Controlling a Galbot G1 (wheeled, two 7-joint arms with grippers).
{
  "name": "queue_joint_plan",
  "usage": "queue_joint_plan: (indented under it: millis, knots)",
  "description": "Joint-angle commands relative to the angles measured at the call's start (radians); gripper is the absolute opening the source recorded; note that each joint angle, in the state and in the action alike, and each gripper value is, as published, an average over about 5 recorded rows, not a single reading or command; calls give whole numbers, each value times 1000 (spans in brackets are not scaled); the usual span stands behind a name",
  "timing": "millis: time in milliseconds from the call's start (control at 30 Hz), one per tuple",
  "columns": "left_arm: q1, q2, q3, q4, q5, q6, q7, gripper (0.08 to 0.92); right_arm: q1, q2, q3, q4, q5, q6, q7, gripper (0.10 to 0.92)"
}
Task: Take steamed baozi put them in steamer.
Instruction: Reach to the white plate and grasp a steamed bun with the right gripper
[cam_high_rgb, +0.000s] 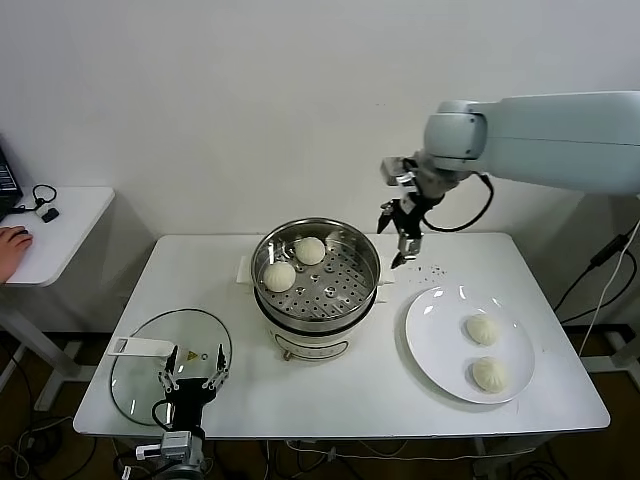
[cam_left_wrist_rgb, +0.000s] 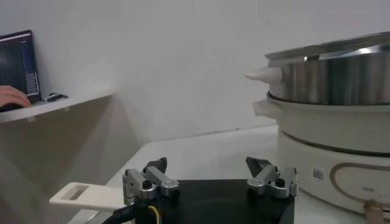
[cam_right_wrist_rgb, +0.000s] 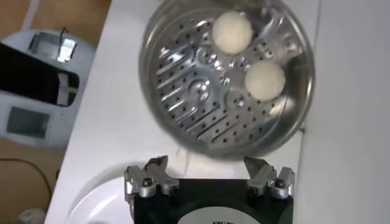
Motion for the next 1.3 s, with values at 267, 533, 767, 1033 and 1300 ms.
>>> queue_joint_plan:
  millis: [267, 533, 767, 1033, 1300]
  knots:
    - [7, -49, -3, 2, 2, -4, -4, 823, 74, -222, -185, 128, -137, 81, -57, 823]
    - [10, -49, -3, 7, 1, -10, -7, 823, 46, -283, -242, 152, -208, 81, -42, 823]
    - [11, -49, -8, 7, -1, -10, -7, 823, -33, -328, -232, 137, -262, 69, -15, 823]
    - [10, -49, -11, 13, -1, -12, -8, 823, -132, -366, -200, 129, -300, 30, 21, 823]
    - [8, -49, -13, 20, -1, -15, -8, 823, -234, -409, -132, 114, -334, 8, 46, 823]
